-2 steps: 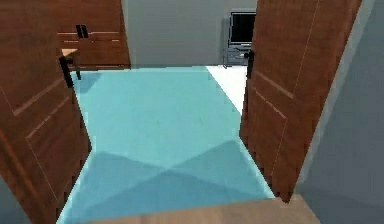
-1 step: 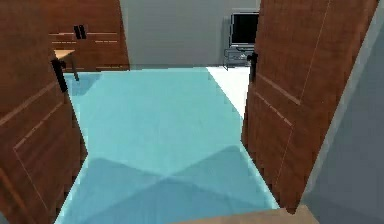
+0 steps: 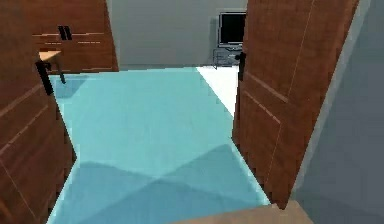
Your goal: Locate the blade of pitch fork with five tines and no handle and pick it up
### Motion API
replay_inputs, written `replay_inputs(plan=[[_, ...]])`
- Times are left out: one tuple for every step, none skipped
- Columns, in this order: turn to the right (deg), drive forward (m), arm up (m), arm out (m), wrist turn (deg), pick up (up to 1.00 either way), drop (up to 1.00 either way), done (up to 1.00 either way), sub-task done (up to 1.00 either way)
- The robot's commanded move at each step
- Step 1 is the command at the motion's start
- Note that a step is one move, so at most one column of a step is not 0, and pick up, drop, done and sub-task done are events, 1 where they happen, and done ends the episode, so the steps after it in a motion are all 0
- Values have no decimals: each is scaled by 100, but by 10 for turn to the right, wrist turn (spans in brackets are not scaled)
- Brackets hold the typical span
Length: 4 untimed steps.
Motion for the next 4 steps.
replay_inputs(plan=[[0,60,0,0,0,0,0,0,0],[-240,0,0,0,0,0,0,0,0],[0,100,0,0,0,0,0,0,0],[-30,0,0,0,0,0,0,0,0]])
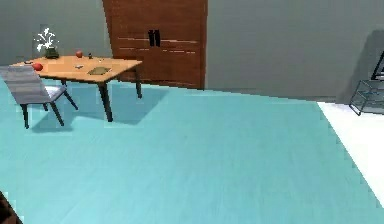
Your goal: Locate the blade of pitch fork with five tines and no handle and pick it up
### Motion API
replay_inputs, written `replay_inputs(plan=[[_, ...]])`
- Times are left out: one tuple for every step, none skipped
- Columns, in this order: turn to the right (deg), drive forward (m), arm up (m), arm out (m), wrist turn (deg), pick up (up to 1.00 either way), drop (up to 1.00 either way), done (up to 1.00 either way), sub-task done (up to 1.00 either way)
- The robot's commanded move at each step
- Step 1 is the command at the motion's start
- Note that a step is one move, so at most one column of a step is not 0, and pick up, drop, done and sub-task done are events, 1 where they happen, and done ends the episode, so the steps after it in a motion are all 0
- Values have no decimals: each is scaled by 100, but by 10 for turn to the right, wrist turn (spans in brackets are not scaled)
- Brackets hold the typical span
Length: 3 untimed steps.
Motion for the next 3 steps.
replay_inputs(plan=[[0,55,0,0,0,0,0,0,0],[90,0,0,0,0,0,0,0,0],[0,30,0,0,0,0,0,0,0]])
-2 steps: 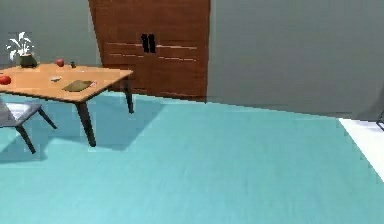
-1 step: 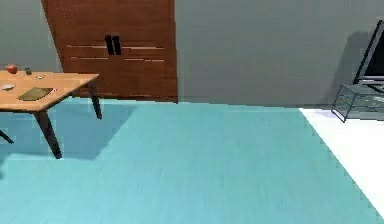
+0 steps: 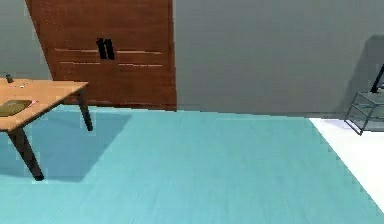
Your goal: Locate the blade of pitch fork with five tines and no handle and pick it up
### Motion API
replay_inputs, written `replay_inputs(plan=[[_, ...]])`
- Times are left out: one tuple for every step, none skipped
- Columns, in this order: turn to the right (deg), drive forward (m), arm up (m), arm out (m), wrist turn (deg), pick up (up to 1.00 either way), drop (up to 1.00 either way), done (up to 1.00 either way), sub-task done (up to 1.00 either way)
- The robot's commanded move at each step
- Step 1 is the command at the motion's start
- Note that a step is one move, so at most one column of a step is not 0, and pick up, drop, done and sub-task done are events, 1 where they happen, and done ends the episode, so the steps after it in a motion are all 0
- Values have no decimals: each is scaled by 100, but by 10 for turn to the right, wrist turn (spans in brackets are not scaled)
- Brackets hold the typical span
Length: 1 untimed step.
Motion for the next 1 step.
replay_inputs(plan=[[-450,0,0,0,0,0,0,0,0]])
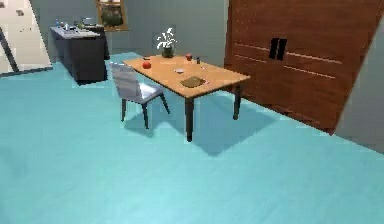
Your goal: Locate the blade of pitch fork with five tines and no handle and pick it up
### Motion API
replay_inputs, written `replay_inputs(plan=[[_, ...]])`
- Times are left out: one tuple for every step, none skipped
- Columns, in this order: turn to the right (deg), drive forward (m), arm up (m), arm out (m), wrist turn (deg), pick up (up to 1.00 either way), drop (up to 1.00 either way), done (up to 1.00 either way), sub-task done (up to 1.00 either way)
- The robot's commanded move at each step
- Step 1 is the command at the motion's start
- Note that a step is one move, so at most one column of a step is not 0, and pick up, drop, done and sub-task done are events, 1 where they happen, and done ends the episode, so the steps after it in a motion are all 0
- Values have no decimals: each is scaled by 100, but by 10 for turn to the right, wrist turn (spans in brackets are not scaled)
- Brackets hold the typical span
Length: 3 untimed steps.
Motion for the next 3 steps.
replay_inputs(plan=[[-270,0,0,0,0,0,0,0,0],[0,40,0,0,0,0,0,0,0],[-300,0,0,0,0,0,0,0,0]])
